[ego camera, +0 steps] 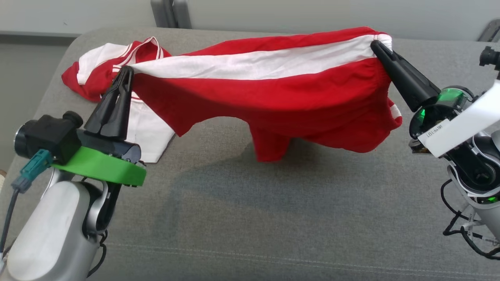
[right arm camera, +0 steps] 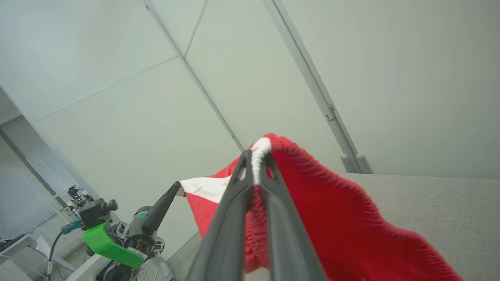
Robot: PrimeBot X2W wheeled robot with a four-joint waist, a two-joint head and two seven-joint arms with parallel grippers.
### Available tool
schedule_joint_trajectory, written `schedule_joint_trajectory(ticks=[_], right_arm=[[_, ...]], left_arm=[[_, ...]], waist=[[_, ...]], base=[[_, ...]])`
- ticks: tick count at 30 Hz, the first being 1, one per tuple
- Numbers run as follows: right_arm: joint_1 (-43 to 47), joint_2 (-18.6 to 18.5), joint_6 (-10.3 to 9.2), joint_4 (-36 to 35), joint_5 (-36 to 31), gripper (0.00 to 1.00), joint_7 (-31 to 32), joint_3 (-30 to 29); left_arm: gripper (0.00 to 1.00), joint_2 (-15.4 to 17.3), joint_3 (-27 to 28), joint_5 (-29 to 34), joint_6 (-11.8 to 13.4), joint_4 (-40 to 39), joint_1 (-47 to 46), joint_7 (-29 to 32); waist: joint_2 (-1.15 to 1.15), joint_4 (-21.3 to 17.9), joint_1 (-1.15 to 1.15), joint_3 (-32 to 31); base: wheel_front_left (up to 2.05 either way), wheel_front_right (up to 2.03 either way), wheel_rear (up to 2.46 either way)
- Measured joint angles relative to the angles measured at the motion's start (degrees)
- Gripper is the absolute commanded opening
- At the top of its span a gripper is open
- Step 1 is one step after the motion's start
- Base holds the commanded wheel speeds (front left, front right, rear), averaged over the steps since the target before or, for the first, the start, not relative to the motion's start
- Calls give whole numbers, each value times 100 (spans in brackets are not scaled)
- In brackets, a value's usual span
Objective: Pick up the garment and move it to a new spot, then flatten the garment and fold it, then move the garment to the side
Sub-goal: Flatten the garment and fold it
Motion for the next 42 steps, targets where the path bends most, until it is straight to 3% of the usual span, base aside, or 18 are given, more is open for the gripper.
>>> schedule_joint_trajectory(ticks=[3,12,17,24,28,31,36,42], right_arm=[[164,278,35,-282,599,0,-113,-104],[701,268,16,-1515,1088,0,-41,-43],[826,268,-238,-2024,1291,0,-44,-160],[833,281,-643,-2125,1443,0,-81,-335],[627,396,-988,-1760,1581,0,-74,-449],[242,542,-1135,-1201,1742,0,-49,-608],[-822,742,-1193,-34,1690,0,16,-780],[-2668,1451,-1180,1165,1060,0,-265,-772]], left_arm=[[0,138,43,7,33,-375,253,-15],[0,783,246,-149,282,-1569,1351,199],[0,1202,722,-212,504,-2363,1661,405],[0,1646,1200,-445,557,-3020,1601,781],[0,1699,1218,-931,358,-3032,1276,1116],[0,1752,1169,-1224,188,-2611,770,1437],[0,1795,788,-1449,-168,-1797,-433,1971],[0,1556,744,-1515,-242,-933,-1896,2260]], waist=[[0,-50,0,-165],[0,-390,0,-364],[0,-563,0,-266],[0,-650,0,72],[0,-665,0,360],[0,-650,0,588],[0,-568,0,975],[0,-443,0,1452]], base=[[0,0,0],[0,0,0],[0,0,0],[0,0,0],[0,0,0],[0,0,0],[0,0,0],[0,0,0]])
